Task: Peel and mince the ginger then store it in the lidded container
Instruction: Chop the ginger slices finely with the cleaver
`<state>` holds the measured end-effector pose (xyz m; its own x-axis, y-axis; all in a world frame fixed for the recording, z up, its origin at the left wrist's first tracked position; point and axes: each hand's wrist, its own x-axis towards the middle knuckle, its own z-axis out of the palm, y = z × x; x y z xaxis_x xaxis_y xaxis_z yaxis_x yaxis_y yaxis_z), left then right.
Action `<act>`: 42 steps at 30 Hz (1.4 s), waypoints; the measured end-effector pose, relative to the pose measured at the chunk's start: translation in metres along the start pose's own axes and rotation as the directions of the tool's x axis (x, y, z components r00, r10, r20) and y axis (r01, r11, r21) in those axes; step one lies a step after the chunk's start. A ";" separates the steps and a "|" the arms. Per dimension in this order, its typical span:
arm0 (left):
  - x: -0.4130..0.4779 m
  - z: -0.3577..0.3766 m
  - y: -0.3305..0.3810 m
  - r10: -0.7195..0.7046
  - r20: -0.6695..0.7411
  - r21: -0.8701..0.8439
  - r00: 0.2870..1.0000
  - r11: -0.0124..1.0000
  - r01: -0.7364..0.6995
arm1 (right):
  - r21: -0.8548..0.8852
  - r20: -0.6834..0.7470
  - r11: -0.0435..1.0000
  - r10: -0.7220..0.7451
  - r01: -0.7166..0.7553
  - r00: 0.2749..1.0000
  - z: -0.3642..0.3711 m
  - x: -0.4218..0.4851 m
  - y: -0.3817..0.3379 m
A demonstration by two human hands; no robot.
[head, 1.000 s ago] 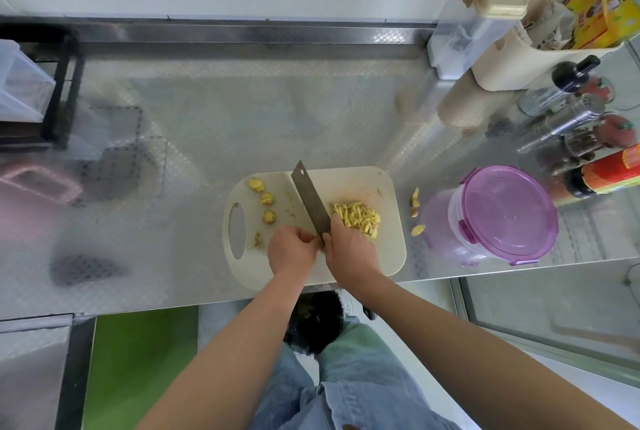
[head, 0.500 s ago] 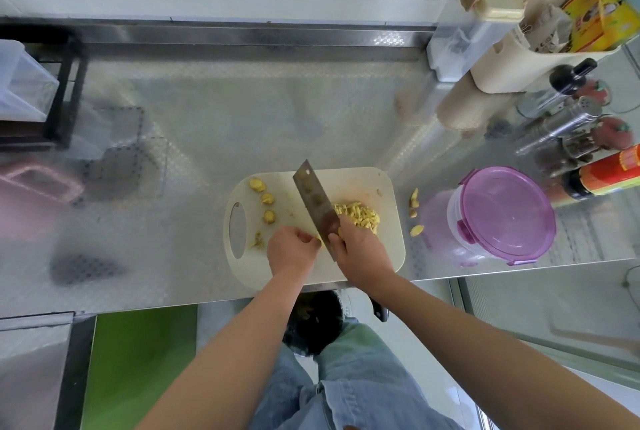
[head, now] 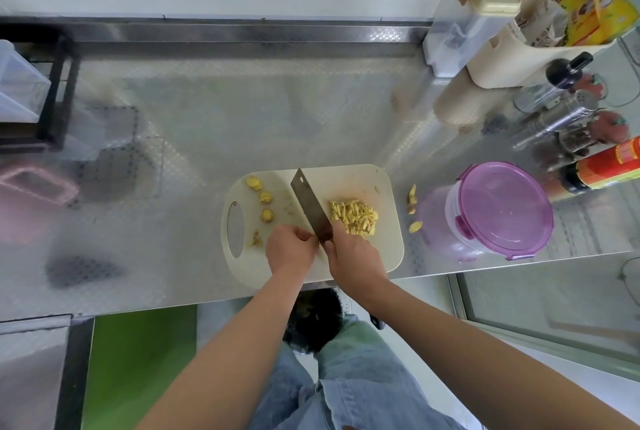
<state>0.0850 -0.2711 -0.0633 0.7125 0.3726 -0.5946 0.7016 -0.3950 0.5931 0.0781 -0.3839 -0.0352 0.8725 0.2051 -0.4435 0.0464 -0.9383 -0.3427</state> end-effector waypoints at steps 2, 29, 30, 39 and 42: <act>0.000 0.000 0.000 -0.001 0.004 -0.002 1.000 1.000 0.001 | -0.005 0.007 1.000 0.004 -0.004 1.000 -0.001 0.003 -0.003; -0.001 -0.003 0.003 0.000 -0.004 0.022 1.000 1.000 0.000 | 0.055 -0.016 0.998 0.034 -0.033 0.999 0.000 0.006 0.002; -0.002 -0.003 0.004 0.001 -0.001 0.023 1.000 1.000 -0.001 | 0.080 -0.023 0.996 0.044 -0.043 0.999 0.002 0.006 0.003; 0.002 -0.003 0.003 -0.036 0.016 0.008 0.999 0.999 0.036 | 0.085 -0.064 0.996 0.036 -0.030 0.997 0.000 0.018 -0.005; 0.001 -0.001 0.002 -0.037 0.016 0.002 0.999 0.999 0.037 | 0.092 -0.083 0.995 0.050 -0.042 0.995 -0.002 0.018 0.002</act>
<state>0.0867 -0.2702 -0.0620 0.6856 0.3733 -0.6250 0.7275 -0.3825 0.5696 0.0954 -0.3824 -0.0419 0.9110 0.1341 -0.3901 -0.0356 -0.9166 -0.3983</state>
